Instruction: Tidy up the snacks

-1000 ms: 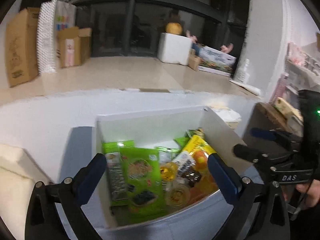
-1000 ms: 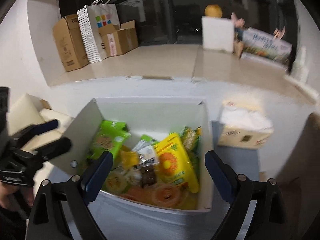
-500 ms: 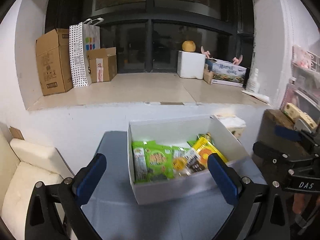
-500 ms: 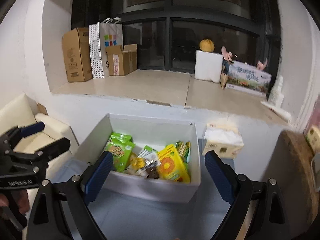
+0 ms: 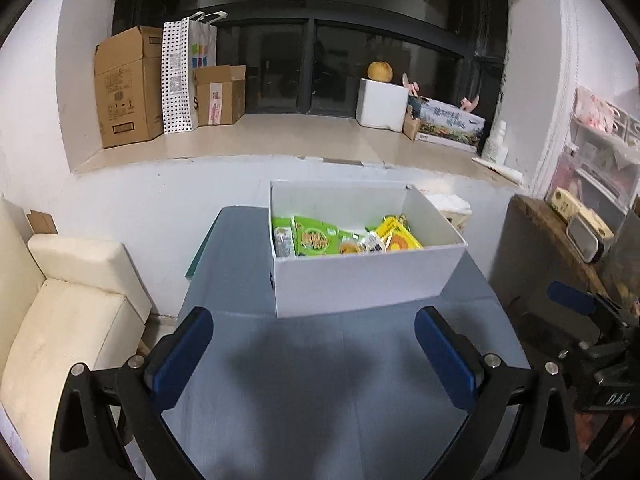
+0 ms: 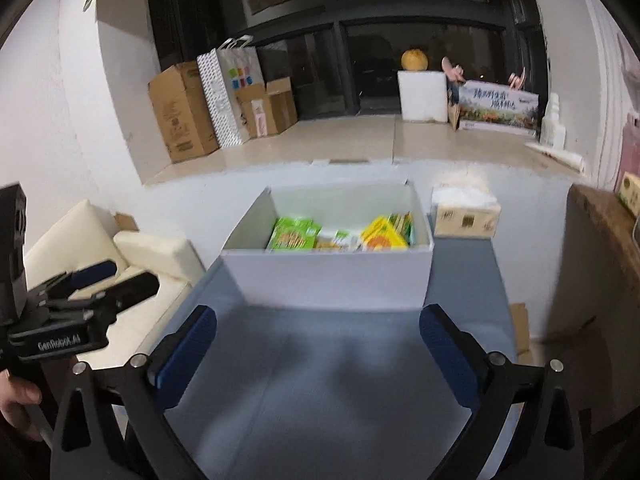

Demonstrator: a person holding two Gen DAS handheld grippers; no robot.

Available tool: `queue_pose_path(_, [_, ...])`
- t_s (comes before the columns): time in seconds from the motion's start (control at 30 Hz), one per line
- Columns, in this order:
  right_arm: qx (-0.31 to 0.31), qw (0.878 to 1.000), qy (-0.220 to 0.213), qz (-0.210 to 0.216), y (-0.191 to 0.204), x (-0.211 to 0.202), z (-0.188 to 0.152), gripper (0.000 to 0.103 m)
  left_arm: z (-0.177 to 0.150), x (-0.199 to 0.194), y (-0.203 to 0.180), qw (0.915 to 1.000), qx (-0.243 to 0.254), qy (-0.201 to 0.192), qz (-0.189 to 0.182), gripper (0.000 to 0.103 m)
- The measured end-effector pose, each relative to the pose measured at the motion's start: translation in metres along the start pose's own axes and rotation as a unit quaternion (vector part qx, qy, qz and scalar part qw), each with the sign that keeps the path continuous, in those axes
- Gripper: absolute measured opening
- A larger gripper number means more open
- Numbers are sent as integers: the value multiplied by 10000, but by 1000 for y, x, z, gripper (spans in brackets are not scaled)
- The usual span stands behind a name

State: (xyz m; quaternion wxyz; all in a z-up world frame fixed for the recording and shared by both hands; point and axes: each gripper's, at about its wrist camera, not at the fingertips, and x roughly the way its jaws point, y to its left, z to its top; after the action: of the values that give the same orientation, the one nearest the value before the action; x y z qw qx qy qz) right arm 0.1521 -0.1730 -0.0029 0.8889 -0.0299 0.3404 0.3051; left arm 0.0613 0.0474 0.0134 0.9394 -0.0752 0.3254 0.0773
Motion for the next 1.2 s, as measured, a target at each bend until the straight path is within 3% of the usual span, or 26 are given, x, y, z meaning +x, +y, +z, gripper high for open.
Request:
queue_pose_path(0.13, [4, 10000, 32, 25, 6, -9, -14, 103, -12, -12, -9, 9999, 135, 24, -102, 103])
queue_pose_path(0.37, [25, 9995, -322, -13, 9, -39, -13, 103, -20, -42, -16, 9996, 142, -195, -156, 103])
queue_pose_path(1.2, [-56, 9996, -242, -128, 10, -43, -11, 103, -15, -42, -30, 9994, 288, -168, -133, 103])
